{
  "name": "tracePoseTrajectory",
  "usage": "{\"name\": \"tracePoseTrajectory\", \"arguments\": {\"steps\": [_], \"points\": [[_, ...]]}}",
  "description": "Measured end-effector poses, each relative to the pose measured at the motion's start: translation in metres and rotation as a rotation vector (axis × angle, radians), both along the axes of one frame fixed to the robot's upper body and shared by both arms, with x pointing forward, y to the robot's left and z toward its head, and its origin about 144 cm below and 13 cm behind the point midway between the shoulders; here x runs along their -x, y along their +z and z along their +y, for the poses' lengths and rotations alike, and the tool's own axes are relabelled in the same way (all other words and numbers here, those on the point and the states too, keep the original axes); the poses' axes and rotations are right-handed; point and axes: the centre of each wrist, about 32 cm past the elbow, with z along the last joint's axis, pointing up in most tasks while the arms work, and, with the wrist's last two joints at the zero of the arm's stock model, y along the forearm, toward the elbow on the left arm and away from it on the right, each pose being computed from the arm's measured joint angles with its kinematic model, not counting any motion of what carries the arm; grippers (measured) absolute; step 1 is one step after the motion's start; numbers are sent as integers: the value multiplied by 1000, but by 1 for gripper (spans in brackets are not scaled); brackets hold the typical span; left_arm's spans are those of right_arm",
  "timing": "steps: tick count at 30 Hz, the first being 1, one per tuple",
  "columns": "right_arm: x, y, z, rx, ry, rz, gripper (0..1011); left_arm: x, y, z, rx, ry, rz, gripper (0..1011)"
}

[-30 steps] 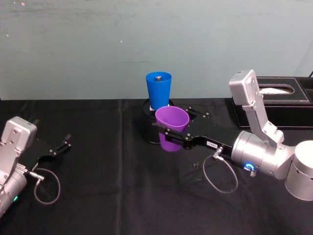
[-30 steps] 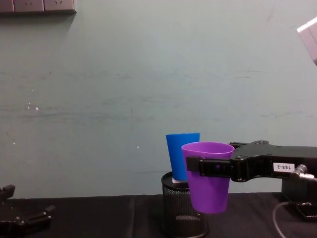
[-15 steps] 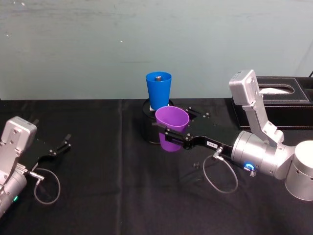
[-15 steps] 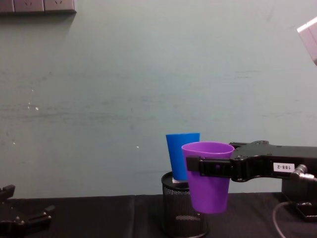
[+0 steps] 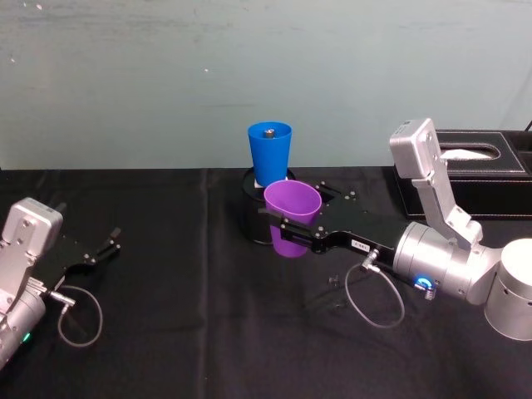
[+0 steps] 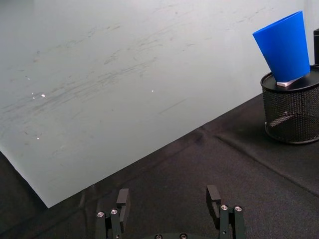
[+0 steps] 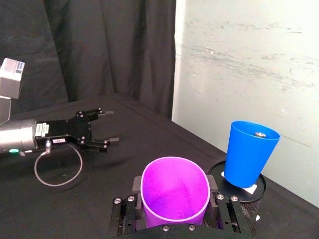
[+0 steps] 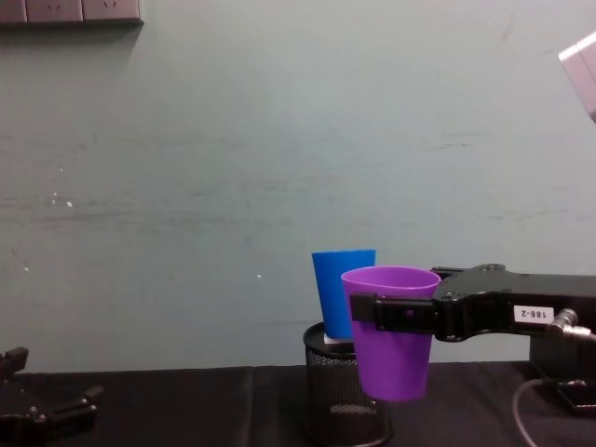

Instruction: Pick up one cup with a gripper and tap it against the other cup.

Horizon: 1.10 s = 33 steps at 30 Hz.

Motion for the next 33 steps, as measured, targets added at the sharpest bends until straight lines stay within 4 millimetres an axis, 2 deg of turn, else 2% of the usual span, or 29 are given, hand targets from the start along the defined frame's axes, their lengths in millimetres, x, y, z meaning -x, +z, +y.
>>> {"name": "tracePoseTrajectory", "arguments": {"steps": [33], "points": [[0,0,0,0,0,0,726,0,0,0,0,0,0,1000]]}}
